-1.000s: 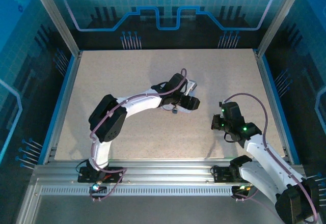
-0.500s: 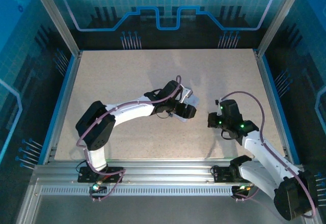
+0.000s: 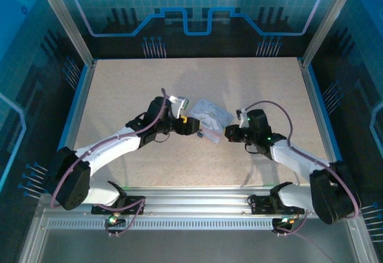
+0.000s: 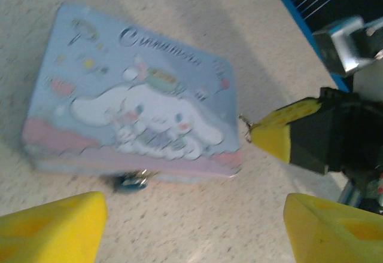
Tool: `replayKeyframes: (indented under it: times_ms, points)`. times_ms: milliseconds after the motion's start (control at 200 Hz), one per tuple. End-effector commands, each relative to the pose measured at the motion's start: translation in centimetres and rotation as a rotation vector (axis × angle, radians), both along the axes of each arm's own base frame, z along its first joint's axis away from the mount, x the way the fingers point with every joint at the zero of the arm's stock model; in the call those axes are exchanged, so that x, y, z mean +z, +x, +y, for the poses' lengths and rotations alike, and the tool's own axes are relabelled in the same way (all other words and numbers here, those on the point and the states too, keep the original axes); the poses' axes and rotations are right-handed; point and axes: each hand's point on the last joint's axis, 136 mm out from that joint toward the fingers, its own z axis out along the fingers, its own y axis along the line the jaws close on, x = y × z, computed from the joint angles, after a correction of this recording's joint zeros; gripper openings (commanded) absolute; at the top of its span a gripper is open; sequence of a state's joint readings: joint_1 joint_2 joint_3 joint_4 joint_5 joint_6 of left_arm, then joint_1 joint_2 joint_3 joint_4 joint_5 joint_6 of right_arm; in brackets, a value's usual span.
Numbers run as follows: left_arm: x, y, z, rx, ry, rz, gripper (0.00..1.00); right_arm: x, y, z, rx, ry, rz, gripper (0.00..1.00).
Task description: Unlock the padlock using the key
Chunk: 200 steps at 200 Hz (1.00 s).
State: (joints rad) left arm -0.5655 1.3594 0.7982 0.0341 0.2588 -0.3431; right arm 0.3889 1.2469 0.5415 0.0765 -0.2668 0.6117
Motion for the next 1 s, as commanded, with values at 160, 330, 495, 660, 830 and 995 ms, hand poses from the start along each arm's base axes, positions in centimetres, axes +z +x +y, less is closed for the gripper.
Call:
replayKeyframes:
  times_ms: [160,330,495,660,830,995]
  points:
    - [-3.2,-0.5,-0.3,-0.033,-0.067,0.03,0.76,2.9,3.7,3.9,0.065,0.089,-0.101,0.0]
    - [-4.7,0.3,-1.0,-0.035,-0.083,0.029,0.76,1.8,4.3,4.2,0.067,0.075,-0.083,0.0]
    - [-6.5,1.1,-1.4,-0.031,-0.059,0.059,0.72,0.1,4.3,4.0,0.058,0.044,-0.035,0.0]
    - [-8.0,1.4,-2.1,-0.05,-0.046,0.076,0.69,-1.5,3.7,3.4,0.046,0.007,0.007,0.0]
    - [-9.3,1.5,-3.3,-0.076,-0.031,0.073,0.65,-2.1,3.3,3.0,0.044,-0.015,0.02,0.0]
    - [-10.4,1.9,-3.8,-0.071,-0.018,0.056,0.58,-1.8,3.3,3.0,0.048,-0.02,0.016,0.0]
